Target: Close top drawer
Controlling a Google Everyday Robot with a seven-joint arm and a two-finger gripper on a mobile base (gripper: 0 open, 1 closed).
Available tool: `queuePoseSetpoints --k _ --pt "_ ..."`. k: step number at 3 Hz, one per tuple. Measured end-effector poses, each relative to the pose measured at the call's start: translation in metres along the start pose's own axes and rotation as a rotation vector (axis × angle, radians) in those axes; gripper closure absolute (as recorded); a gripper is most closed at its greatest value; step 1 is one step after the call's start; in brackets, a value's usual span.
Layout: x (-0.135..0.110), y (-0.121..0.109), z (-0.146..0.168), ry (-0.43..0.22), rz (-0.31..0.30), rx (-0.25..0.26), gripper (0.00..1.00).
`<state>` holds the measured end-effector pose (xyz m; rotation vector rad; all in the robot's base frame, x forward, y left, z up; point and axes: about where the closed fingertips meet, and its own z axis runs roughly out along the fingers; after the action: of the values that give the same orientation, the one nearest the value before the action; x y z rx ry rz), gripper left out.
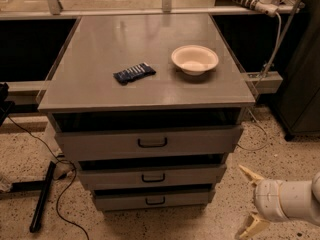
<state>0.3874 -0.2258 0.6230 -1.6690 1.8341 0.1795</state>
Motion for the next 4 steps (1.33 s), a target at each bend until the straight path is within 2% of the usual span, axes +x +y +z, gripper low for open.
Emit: queuePoseSetpoints --k 1,2,3,4 --pt "0.020 0.005 0.024 -0.057 0.046 -0.013 0.00" --pt "0.044 0.014 0.054 -0.071 0.108 -0.056 0.00" --pt "0.044 0.014 0.054 -0.071 0.108 -0.056 0.00" --pt "0.052 0.018 0.076 -0.038 0.091 -0.067 0.00"
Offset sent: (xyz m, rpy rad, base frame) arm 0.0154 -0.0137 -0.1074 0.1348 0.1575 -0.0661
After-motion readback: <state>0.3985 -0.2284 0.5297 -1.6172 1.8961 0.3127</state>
